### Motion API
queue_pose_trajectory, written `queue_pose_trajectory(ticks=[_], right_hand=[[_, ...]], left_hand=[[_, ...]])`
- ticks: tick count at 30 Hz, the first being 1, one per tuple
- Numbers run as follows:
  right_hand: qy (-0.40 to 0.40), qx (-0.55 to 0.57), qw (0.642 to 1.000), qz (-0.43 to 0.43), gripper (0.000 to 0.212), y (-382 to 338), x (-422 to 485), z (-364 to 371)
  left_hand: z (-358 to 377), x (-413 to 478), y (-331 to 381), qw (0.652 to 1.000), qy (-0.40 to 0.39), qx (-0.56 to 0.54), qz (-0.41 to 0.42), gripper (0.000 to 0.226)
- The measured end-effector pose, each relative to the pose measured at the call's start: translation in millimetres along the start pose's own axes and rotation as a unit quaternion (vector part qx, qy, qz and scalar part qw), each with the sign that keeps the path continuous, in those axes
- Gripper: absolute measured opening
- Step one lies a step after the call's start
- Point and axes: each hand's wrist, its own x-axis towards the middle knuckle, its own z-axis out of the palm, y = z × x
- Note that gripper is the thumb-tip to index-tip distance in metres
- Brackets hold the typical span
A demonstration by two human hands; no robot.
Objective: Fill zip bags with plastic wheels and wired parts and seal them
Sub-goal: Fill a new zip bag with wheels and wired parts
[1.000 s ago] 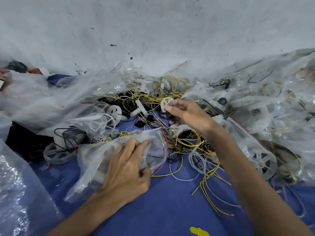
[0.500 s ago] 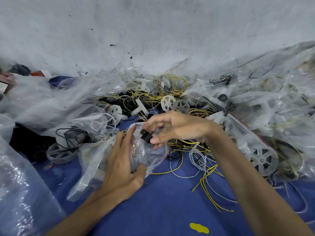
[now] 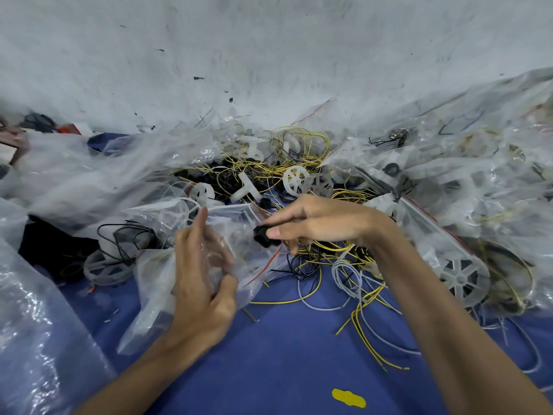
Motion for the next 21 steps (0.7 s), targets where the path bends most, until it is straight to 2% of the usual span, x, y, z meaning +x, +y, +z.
queue_pose_trajectory(ticks=[4,6,8,10,12,13,14,15,17,19,21], right_hand=[[-0.02,0.004,1.0,0.021,0.023,-3.5,9.4,16.5],[0.013,-0.099,0.995,-0.009,0.022,-6.0,13.7,20.7],[0.094,-0.183,0.977,-0.05,0.024,-10.1,17.7,21.2],[0.224,-0.192,0.948,-0.122,0.028,-18.2,19.8,20.2],[0.367,-0.166,0.891,-0.211,0.028,-27.3,20.6,16.5],[0.414,-0.15,0.87,-0.223,0.03,-29.6,21.6,12.5],[0.436,-0.139,0.865,-0.206,0.031,-31.9,22.4,7.1],[0.432,-0.143,0.876,-0.163,0.033,-32.2,24.6,-0.2],[0.427,-0.142,0.888,-0.096,0.031,-31.4,27.3,-14.1],[0.493,-0.078,0.859,-0.117,0.027,-38.5,26.2,-26.3],[0.55,-0.042,0.818,-0.161,0.023,-47.4,24.5,-32.8]], left_hand=[[1.2,-0.5,4.1,0.997,0.0,0.061,0.04,0.08],[1.5,-1.4,6.4,0.99,0.007,0.123,0.063,0.08],[-0.7,1.7,11.1,0.976,0.028,0.198,0.085,0.078],[-4.5,11.2,17.4,0.966,0.043,0.223,0.124,0.078],[-7.3,27.1,30.4,0.981,0.021,0.149,0.125,0.079],[-9.1,37.6,37.5,0.988,0.0,0.11,0.11,0.077],[-11.0,50.6,44.9,0.992,-0.018,0.093,0.081,0.073],[-11.8,64.2,51.0,0.995,-0.023,0.091,0.037,0.068],[-12.4,91.6,61.0,0.996,0.025,0.074,-0.039,0.053],[-9.7,116.0,73.8,0.993,0.101,0.053,-0.019,0.037],[-1.9,133.6,80.6,0.989,0.133,0.065,0.011,0.029]])
